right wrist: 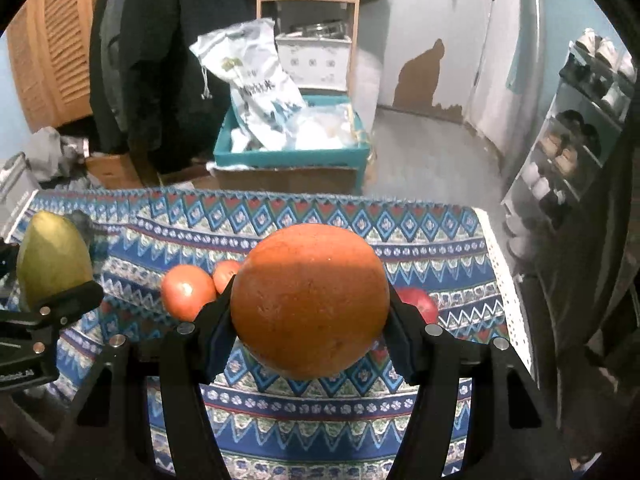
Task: Organize fruits
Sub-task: 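Lift and carry the pomelo in the left tool while the right tool carries the orange to the glass plate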
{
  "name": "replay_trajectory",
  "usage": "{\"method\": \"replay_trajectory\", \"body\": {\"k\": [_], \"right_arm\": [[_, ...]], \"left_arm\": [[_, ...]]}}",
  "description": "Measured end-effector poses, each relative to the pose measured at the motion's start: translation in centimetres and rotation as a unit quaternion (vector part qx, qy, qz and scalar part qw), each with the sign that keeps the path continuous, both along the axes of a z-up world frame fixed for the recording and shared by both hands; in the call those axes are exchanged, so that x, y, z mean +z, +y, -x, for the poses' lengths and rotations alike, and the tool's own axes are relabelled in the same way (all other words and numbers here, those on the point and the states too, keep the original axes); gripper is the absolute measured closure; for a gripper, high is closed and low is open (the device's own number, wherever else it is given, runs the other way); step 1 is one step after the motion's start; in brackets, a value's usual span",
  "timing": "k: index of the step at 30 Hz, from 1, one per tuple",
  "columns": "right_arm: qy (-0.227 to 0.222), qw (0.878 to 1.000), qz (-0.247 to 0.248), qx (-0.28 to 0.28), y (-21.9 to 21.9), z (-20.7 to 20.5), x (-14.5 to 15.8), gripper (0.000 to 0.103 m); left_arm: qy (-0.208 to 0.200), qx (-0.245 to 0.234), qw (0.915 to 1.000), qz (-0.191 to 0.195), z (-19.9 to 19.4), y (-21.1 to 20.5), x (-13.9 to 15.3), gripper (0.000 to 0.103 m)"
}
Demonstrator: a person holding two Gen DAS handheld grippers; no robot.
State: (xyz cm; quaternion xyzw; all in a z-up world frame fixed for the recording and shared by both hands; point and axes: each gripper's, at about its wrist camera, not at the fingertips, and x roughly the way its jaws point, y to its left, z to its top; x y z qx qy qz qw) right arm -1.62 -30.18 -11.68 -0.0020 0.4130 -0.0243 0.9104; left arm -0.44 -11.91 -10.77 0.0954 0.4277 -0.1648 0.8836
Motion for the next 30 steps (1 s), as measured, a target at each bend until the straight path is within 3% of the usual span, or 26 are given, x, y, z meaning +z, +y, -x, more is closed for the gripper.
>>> {"method": "replay_trajectory", "body": {"k": [18,30], "right_arm": [[-0.034,0.999,-0.007,0.018,2.8,-1.1,3.3,0.039],[-0.045,0.998,-0.009,0.053,7.6,-3.3,4.7,0.039]], "left_arm": [[-0.021,0.031,0.9992,0.014,-0.6,3.8,2.1,0.028],[-0.037,0.080,0.9960,0.016,-1.5,8.7,3.0,0.028]]}}
